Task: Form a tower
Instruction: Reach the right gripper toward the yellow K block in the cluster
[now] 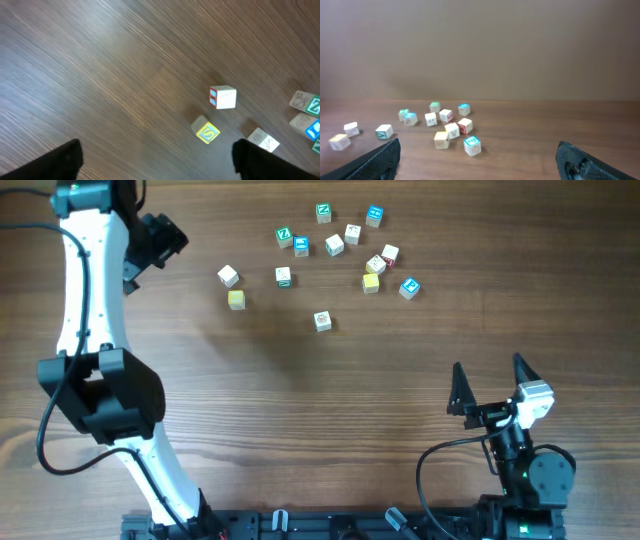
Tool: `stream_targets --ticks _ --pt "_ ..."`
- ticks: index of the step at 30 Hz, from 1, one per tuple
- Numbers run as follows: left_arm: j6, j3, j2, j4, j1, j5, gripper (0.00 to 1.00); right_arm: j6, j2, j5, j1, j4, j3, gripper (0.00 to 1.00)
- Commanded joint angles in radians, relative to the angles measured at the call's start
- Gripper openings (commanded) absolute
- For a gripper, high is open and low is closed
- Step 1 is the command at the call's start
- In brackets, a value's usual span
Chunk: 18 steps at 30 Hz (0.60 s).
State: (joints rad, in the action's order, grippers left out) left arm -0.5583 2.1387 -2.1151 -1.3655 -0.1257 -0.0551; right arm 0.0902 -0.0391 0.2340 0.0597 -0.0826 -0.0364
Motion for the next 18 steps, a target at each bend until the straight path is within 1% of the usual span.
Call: stream_targets --ticks 1,2,4,5,6,7,8,10,11,12,13,16,17,18 --pt "0.005 0.008 0.004 -0.004 -0.006 -0.002 1.00 0.037 -0.080 0.045 -0.002 -0.003 -0.159 1.00" --pt "0.005 0.008 0.004 -0.004 -0.006 -0.002 1.00 0.041 -0.126 0.056 -0.002 0.007 -0.212 1.00" --pt "0.005 0.008 0.004 -0.004 -0.006 -0.002 1.00 0.040 -0.287 0.091 -0.002 0.075 -0.389 1.00" --pt "0.005 0.008 0.004 -0.004 -0.006 -0.002 1.00 0.039 -0.372 0.116 -0.002 0.117 -0.496 1.00" --pt "0.005 0.008 0.004 -0.004 -0.006 -0.002 1.00 0.038 -0.522 0.153 -0.002 0.191 -0.655 1.00" --pt "0.005 0.008 0.004 -0.004 -0.006 -0.002 1.00 0.027 -0.610 0.181 -0.002 0.254 -0.767 1.00" --pt "0.005 0.008 0.004 -0.004 -0.006 -0.002 1.00 0.002 -0.766 0.219 -0.002 0.403 -0.984 1.00" --pt "0.005 0.008 0.004 -0.004 -0.006 -0.002 1.00 -0.038 -0.957 0.224 -0.002 0.617 -1.264 1.00" --pt "0.005 0.008 0.004 -0.004 -0.006 -0.002 1.00 -0.049 -1.029 0.223 -0.002 0.695 -1.365 1.00" --pt "0.005 0.008 0.004 -0.004 -0.006 -0.002 1.00 -0.066 -1.146 0.223 -0.002 0.829 -1.530 1.00" --pt "0.005 0.008 0.004 -0.004 -0.006 -0.002 1.00 -0.075 -1.235 0.223 -0.002 0.932 -1.654 1.00" --pt "0.005 0.008 0.004 -0.004 -0.006 -0.002 1.00 -0.129 -1.499 0.223 -0.002 1.189 -1.945 1.00" --pt "0.005 0.008 0.004 -0.004 -0.006 -0.002 1.00 -0.128 -1.580 0.223 -0.002 1.213 -1.961 1.00" --pt "0.005 0.008 0.004 -0.004 -0.005 -0.002 1.00 -0.119 -1.622 0.223 -0.002 1.195 -1.961 1.00"
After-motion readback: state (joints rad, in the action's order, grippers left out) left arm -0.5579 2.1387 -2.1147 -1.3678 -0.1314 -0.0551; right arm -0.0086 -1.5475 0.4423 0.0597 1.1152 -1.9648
